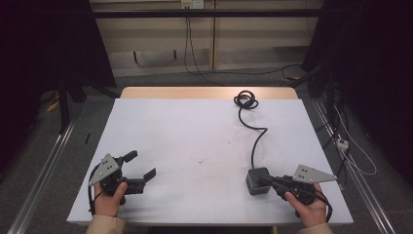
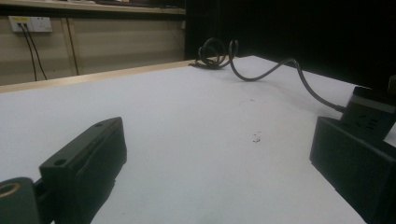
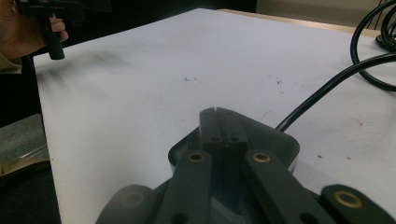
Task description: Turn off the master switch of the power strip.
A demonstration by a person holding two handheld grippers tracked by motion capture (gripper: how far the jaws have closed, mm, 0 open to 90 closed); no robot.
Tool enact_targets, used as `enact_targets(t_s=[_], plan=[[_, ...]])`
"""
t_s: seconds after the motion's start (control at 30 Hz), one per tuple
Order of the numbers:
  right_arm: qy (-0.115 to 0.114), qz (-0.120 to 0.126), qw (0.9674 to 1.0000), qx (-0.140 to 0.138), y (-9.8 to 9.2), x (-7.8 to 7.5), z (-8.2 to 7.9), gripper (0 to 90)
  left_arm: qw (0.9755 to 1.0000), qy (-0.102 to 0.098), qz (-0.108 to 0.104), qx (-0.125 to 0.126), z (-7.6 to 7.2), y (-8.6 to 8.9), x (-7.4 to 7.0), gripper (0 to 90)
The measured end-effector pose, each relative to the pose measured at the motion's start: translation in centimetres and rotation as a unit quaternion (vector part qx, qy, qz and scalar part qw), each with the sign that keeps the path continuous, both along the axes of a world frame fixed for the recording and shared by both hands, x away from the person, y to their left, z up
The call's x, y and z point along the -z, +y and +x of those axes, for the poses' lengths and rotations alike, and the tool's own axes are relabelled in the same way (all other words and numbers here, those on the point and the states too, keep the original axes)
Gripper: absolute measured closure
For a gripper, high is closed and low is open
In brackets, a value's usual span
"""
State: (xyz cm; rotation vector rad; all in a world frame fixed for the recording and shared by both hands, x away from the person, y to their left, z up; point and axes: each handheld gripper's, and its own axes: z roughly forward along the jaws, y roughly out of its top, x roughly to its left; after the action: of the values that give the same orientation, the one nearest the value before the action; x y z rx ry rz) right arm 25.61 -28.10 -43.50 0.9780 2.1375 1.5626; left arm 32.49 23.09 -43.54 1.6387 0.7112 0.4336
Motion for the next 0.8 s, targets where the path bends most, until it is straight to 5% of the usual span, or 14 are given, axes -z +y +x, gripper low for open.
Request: enact_targets(t_s=[0.8], plan=[[-0.003,-0.007,1.0000,-0.003,-0.12,0.09,-0.04,90.0,1.0000,0.001,0.000,0.000,-0.04,0.03,0.02,3.7]])
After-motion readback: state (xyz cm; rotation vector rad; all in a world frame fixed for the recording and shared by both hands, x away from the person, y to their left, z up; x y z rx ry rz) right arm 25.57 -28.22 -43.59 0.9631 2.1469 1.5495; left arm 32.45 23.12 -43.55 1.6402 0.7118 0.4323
